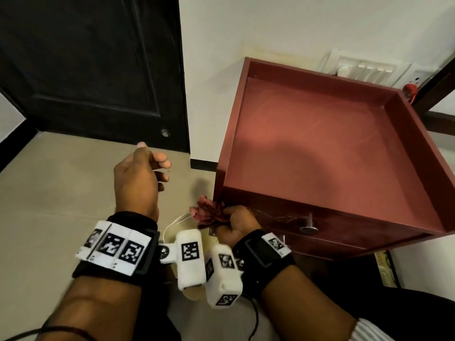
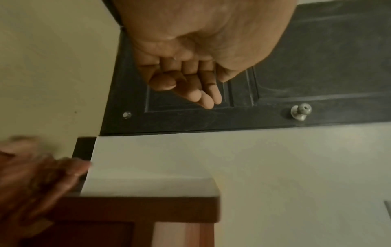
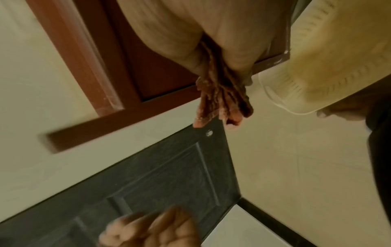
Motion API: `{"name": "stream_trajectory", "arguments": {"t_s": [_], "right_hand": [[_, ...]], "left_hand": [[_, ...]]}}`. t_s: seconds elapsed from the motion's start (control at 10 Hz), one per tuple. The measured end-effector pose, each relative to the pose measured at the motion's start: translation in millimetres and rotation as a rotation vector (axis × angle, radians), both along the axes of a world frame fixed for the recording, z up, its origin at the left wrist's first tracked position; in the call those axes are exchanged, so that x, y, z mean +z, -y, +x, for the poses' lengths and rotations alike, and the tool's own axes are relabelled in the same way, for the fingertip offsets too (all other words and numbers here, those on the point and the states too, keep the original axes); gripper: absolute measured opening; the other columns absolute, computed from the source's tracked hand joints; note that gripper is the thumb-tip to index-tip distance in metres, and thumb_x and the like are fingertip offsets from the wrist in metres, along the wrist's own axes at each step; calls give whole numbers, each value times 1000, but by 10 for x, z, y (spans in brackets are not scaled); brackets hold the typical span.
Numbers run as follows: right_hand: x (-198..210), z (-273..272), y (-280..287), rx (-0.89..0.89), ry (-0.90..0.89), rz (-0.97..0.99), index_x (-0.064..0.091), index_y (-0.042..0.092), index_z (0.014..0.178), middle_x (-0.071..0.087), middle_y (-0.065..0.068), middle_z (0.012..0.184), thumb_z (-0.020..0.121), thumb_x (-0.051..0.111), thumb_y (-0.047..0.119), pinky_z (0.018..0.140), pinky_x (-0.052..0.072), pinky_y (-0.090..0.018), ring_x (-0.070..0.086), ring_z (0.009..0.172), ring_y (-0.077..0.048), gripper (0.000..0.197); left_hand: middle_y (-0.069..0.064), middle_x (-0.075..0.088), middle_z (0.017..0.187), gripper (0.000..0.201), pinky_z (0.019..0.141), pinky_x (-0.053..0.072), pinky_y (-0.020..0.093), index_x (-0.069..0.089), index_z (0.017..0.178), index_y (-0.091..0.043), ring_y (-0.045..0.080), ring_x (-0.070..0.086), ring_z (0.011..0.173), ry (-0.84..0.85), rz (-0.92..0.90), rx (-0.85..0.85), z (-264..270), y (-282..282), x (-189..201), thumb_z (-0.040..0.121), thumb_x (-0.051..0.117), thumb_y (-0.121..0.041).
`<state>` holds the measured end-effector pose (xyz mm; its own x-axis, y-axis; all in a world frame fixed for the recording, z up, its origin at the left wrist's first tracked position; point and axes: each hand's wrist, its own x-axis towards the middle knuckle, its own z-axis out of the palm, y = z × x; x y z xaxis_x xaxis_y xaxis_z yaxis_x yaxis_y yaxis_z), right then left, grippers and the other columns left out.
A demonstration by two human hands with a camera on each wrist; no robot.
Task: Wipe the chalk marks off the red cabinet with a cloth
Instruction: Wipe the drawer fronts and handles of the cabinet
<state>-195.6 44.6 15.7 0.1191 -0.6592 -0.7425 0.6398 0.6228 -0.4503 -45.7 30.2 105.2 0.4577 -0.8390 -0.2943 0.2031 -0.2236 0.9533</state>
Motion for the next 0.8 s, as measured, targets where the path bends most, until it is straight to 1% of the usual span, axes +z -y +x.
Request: {"name": "stream_trajectory", "arguments": {"t_s": [0.1, 0.2, 0.3, 0.4, 0.5, 0.6, 0.7, 0.8], "right_hand": [[-497, 98, 30, -103, 87, 31, 75, 0, 69, 74, -17, 78, 93, 23, -3, 100, 46, -53, 64, 81, -34, 58], [-854, 183, 63, -63, -9, 81, 77, 3, 60, 74, -13, 72, 95, 24, -3, 95, 47, -52, 68, 71, -30, 64], [-1250, 186, 110, -10, -117, 247, 72, -1, 80, 73, -18, 91, 96, 32, -3, 91, 52, -46, 70, 91, -34, 43], [-1517, 109, 97, -12, -181, 330, 61, -1, 100, 66, -12, 98, 96, 41, -1, 72, 52, -34, 62, 88, -25, 20], [-1737, 163, 122, 23, -256, 334, 48, 1, 133, 55, -12, 127, 96, 49, 4, 78, 50, -32, 56, 102, -24, 38], [-2000, 123, 166, 92, -184, 343, 45, 4, 138, 51, -12, 137, 97, 50, 8, 82, 50, -33, 54, 119, -28, 41], [-2061, 94, 123, 137, -274, 295, 46, 4, 137, 51, -11, 136, 94, 53, 9, 79, 51, -33, 51, 128, -30, 44], [-1827, 111, 79, 0, -158, 299, 56, -2, 128, 65, -15, 118, 77, 67, 11, 86, 58, -40, 65, 108, -34, 54]], "left_hand": [[-6, 69, 64, 42, 60, 44, 29, 64, 75, -21, 10, 55, 54, -19, -14, -5, 48, 7, 24, 109, 43, -35], [-7, 69, 62, 41, 61, 44, 29, 64, 74, -21, 9, 54, 53, -3, -16, -8, 72, 6, 6, 108, 43, -32], [-6, 70, 64, 44, 62, 45, 30, 65, 73, -21, 9, 56, 53, 31, -11, -39, 59, 32, -69, 109, 43, -34], [-5, 70, 65, 47, 62, 46, 31, 65, 72, -21, 8, 56, 52, 34, -24, -69, 8, 1, -44, 110, 42, -38], [-5, 71, 65, 50, 62, 45, 32, 65, 70, -23, 9, 56, 52, 77, -14, -101, -8, 32, -127, 111, 41, -39], [-5, 71, 66, 51, 61, 45, 32, 65, 69, -23, 9, 56, 52, 100, 8, -138, -58, 38, -170, 111, 40, -39], [-5, 72, 68, 50, 60, 45, 30, 66, 73, -22, 10, 57, 55, 124, 25, -188, -111, 35, -182, 111, 39, -40], [-5, 75, 80, 48, 61, 46, 30, 70, 84, -23, 12, 62, 66, 151, 26, -343, -172, 44, -202, 109, 40, -49]]}}
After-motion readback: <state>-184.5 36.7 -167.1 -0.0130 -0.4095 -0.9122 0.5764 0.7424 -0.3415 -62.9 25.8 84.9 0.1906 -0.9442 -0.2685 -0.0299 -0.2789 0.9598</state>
